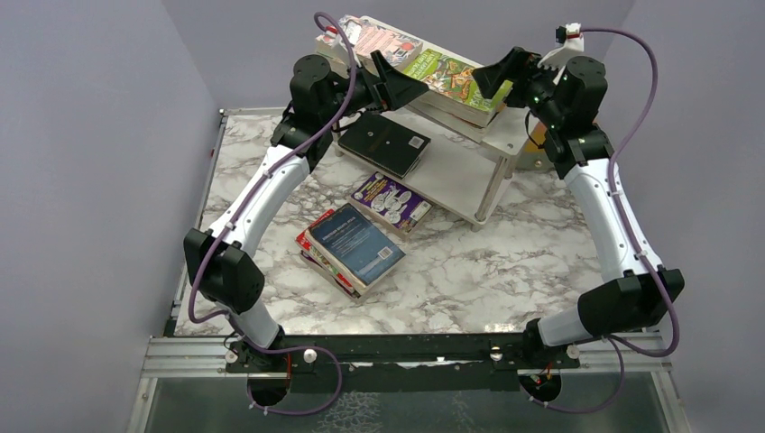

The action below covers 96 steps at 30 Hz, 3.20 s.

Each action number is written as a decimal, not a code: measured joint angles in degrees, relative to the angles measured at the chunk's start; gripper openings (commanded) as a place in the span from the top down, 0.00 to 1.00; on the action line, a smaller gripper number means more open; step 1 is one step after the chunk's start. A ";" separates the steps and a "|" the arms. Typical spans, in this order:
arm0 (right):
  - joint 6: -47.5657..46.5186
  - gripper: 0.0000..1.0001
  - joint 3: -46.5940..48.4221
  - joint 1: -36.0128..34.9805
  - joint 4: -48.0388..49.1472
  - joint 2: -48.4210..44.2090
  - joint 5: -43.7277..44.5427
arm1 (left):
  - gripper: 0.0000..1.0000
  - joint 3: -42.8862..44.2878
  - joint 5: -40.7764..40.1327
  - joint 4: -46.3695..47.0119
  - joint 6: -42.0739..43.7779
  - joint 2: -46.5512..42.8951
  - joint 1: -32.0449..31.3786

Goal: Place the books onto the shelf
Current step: Adjust the book on the shelf, then pick up the book from the center of the board.

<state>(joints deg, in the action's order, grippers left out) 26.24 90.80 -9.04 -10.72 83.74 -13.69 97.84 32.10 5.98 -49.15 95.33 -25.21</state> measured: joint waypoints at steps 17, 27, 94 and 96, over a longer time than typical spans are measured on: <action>-1.01 0.00 -0.48 0.04 -0.35 -1.73 3.04 | 0.21 0.63 -0.83 -1.66 1.44 0.85 -0.04; -5.95 0.00 2.14 0.00 -4.44 -3.98 13.25 | 0.01 0.17 -14.91 -14.82 10.49 -8.22 -0.26; 0.26 0.00 -50.14 -46.66 6.64 -11.67 13.64 | 0.01 -44.00 -21.16 -17.75 18.69 -25.33 9.38; 4.42 0.01 -55.78 -46.60 8.57 -14.64 14.82 | 0.01 -44.54 -20.57 -18.10 19.10 -24.87 9.40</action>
<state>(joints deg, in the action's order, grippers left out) 30.65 35.03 -55.64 -2.15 69.10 1.13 53.30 11.53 -12.12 -30.04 70.46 -15.81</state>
